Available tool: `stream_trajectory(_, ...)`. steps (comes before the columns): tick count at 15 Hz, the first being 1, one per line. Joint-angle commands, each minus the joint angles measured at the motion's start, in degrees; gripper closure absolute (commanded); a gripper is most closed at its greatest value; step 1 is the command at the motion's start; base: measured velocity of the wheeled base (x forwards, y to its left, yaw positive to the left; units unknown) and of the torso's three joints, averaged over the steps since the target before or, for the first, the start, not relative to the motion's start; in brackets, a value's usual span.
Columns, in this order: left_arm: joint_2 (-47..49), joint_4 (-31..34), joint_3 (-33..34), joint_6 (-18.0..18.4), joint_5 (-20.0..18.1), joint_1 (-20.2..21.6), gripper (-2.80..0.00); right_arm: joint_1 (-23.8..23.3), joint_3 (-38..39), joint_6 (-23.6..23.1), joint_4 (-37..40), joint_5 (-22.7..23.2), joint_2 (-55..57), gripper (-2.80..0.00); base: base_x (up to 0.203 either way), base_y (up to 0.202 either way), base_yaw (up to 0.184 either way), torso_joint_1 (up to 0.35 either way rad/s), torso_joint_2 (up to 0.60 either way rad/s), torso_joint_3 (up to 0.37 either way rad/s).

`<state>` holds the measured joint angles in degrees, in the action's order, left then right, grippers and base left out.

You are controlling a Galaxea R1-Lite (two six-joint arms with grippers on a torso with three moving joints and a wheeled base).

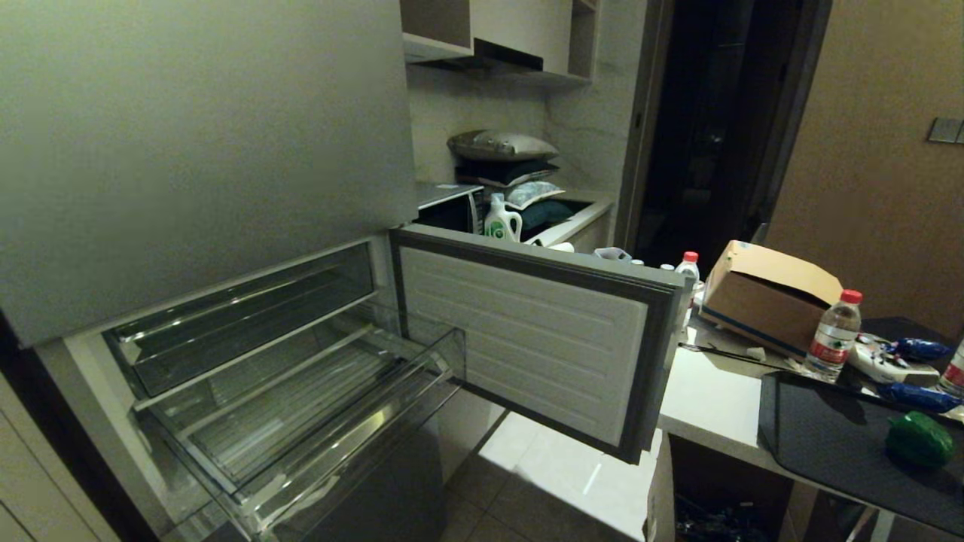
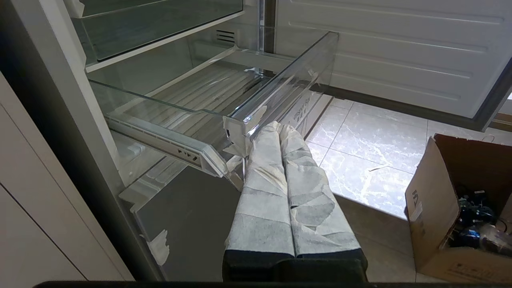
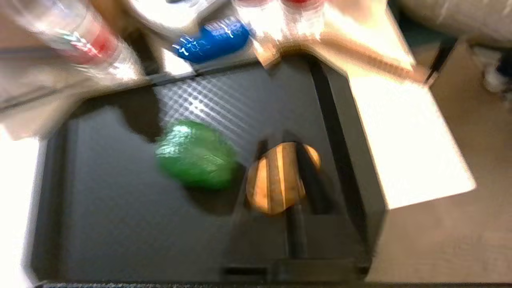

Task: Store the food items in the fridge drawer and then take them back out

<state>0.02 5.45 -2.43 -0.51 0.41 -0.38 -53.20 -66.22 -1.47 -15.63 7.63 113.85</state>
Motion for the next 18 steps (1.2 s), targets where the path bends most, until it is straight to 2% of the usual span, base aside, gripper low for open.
stream_trajectory(1, -0.02, 0.00, 0.05, -0.02, 0.02, 0.03, 0.00, 0.12, 6.14, -0.56, -0.10, 3.15, -15.66, 0.00, 0.000, 0.000, 0.000, 0.000, 0.00, 0.000)
stream_trajectory(3, 0.06, 0.00, -0.04, -0.02, 0.02, 0.03, 0.00, 0.18, 10.72, -1.04, -0.10, 6.72, -21.11, 0.00, 0.000, 0.000, 0.000, 0.000, 0.00, 0.000)
stream_trajectory(6, -0.02, 0.04, 0.02, -0.02, 0.02, 0.03, 0.00, 0.20, 16.83, -0.98, -0.08, 8.56, -29.67, 0.00, 0.000, 0.000, 0.000, 0.000, 0.00, 0.000)
stream_trajectory(11, 0.06, 0.08, -0.03, -0.02, 0.02, 0.03, 0.00, 0.25, 19.47, -0.99, -0.02, 13.21, -34.08, 0.00, 0.000, 0.000, 0.000, 0.000, 0.00, 0.000)
stream_trajectory(18, 0.02, 0.00, 0.00, -0.02, 0.02, 0.03, 0.00, 0.29, 20.34, -1.05, 0.06, 13.37, -37.98, 0.00, -0.002, -0.006, 0.163, 0.001, 0.00, 0.002)
